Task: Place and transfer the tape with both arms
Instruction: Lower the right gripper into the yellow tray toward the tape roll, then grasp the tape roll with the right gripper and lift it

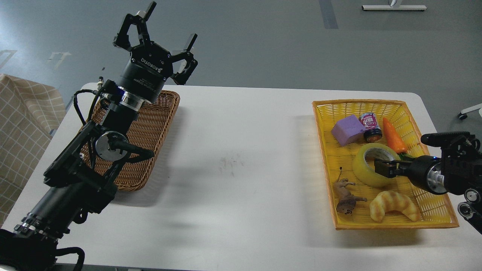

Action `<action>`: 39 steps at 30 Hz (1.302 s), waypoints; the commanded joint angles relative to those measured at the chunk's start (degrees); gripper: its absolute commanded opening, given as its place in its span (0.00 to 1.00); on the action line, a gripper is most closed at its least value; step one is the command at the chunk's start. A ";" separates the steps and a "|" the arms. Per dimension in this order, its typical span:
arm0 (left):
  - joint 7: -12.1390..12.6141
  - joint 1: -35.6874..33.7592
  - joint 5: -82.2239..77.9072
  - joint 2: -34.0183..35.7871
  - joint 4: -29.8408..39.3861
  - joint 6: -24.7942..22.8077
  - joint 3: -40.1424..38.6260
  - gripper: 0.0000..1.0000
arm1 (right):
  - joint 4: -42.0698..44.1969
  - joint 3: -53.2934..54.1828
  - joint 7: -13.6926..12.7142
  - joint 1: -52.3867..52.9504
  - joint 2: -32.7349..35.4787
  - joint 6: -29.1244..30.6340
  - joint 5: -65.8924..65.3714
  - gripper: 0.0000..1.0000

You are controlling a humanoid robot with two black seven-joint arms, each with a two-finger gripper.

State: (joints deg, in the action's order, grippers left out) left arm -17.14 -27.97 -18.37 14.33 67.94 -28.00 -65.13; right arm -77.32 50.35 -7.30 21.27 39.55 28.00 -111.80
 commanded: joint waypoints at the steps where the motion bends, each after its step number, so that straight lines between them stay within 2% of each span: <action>1: 0.00 0.02 0.00 0.08 0.00 0.00 0.00 0.98 | 0.59 0.01 0.00 0.00 -0.09 0.00 0.09 0.78; 5: 0.00 0.02 0.00 -0.01 0.00 0.00 -0.70 0.98 | 2.70 -0.16 0.00 0.09 -0.70 0.00 0.09 0.72; 7: 0.00 0.02 0.00 -0.01 0.00 0.00 -0.70 0.98 | 3.23 -0.51 0.00 0.18 -0.79 0.00 0.18 0.61; 10: 0.00 0.02 0.00 -0.01 0.00 0.00 -0.70 0.98 | 3.50 -1.22 0.00 0.27 -0.88 0.00 0.18 0.56; 11: 0.00 0.02 0.00 -0.01 0.00 0.00 -0.70 0.98 | 3.50 -1.57 0.00 0.35 -0.88 0.00 0.18 0.46; 13: 0.00 0.02 0.00 -0.09 0.00 0.00 -0.70 0.98 | 3.58 -2.01 0.00 0.53 -0.88 0.00 0.18 0.37; 14: 0.00 0.02 0.00 -0.09 0.00 0.00 -0.70 0.98 | 3.85 -2.10 0.00 0.53 -0.88 0.00 0.26 0.28; 16: 0.00 0.02 0.00 -0.09 0.00 0.00 -0.70 0.98 | 4.11 -2.18 0.00 0.62 -0.79 0.00 0.26 0.17; 17: 0.00 0.02 0.00 -0.09 0.00 0.00 -0.70 0.98 | 4.29 -2.27 0.00 0.70 -0.79 0.00 0.35 0.04; 18: 0.00 0.02 0.00 -0.09 0.00 0.00 -0.70 0.98 | 4.29 -2.27 0.00 0.79 -0.70 0.00 0.44 0.00; 24: 0.00 0.02 0.00 -0.09 0.00 0.00 -0.70 0.98 | 3.59 -2.10 0.00 1.67 -0.53 0.00 0.79 0.00; 39: 0.00 0.02 0.00 -0.18 -0.17 0.00 -0.70 0.98 | -6.08 1.77 0.35 4.13 3.52 0.00 2.28 0.00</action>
State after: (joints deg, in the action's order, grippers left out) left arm -17.14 -27.95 -18.37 14.05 67.76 -28.00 -65.84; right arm -82.12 50.99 -6.95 24.21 43.07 28.02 -110.09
